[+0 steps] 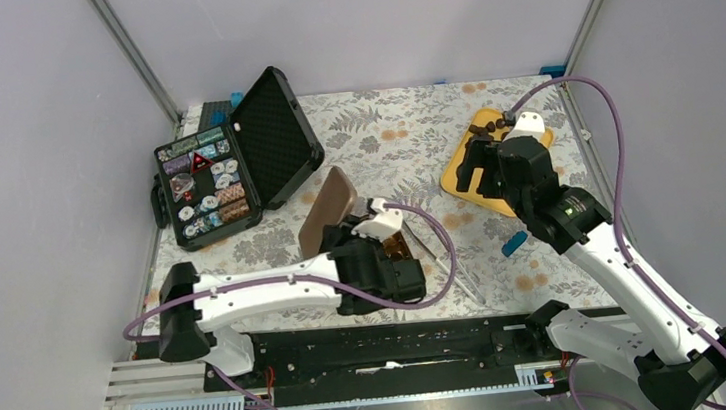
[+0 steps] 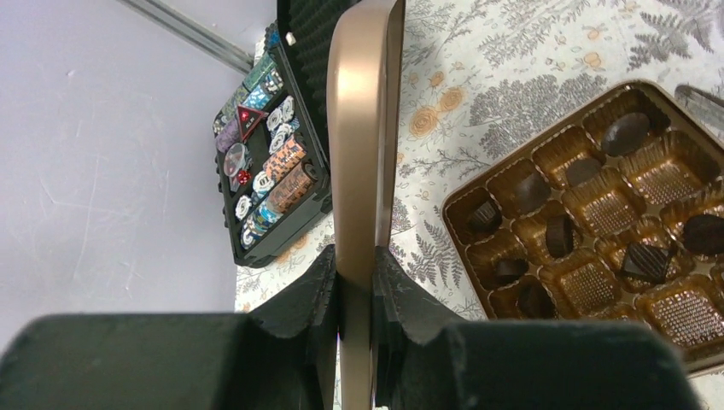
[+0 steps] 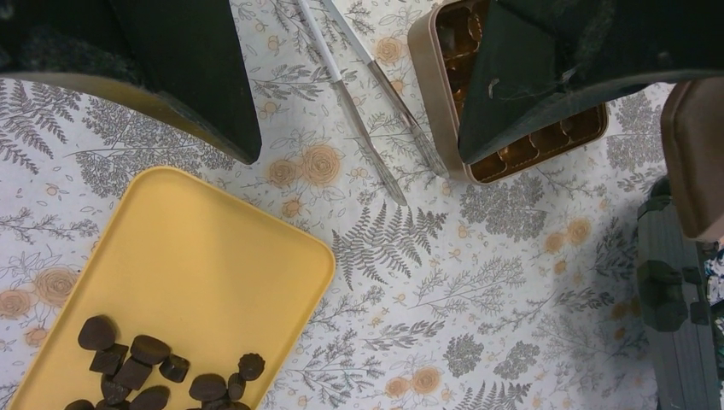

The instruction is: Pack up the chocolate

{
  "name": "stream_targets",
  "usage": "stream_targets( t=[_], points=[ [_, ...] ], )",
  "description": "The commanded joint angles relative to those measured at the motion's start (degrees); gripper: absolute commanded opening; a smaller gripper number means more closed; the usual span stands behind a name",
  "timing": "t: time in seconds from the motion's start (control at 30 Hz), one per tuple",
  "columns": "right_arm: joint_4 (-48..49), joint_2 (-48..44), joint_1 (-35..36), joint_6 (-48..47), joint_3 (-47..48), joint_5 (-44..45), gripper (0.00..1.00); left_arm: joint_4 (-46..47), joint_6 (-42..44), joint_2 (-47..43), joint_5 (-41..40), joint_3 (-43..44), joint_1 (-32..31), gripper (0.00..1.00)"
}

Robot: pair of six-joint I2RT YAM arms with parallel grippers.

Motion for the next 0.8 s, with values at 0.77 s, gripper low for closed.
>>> stream_targets(
  t=[0.77],
  points=[
    [2.2, -0.9, 0.4, 0.4, -3.1, -0.5, 0.93, -0.2, -5.8, 15.4, -5.1, -2.0, -7.5, 0.00]
  ],
)
